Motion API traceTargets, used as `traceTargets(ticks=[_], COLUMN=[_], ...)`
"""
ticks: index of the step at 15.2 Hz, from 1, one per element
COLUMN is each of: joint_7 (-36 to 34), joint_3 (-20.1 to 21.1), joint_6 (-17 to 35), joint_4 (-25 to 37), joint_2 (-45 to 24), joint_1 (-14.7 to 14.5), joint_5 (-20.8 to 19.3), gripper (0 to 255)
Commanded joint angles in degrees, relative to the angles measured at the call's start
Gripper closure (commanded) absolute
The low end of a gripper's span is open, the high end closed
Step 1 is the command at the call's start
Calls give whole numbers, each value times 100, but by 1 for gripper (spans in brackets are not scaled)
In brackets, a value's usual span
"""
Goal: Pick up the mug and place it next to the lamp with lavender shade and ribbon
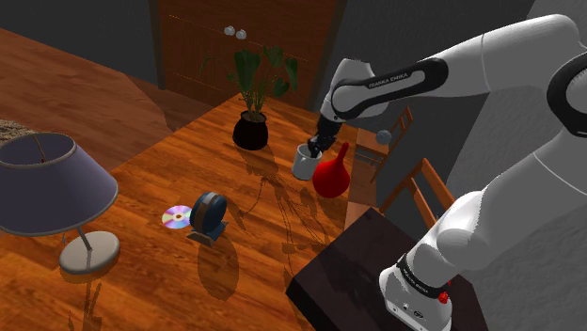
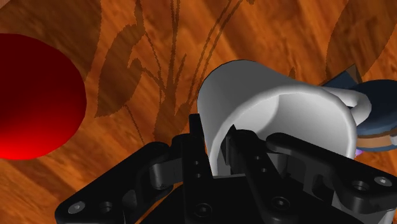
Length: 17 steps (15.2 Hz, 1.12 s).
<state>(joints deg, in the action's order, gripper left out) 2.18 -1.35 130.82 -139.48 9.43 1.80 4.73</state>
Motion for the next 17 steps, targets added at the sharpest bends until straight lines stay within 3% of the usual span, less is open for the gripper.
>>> traceTargets(ticks=[1, 17], joint_7=[-29, -136], joint_3=[8, 11], joint_6=[-163, -1457], joint_4=[70, 838], joint_2=[93, 622], joint_1=[-3, 16], joint_5=[-12, -86], gripper=[255, 255])
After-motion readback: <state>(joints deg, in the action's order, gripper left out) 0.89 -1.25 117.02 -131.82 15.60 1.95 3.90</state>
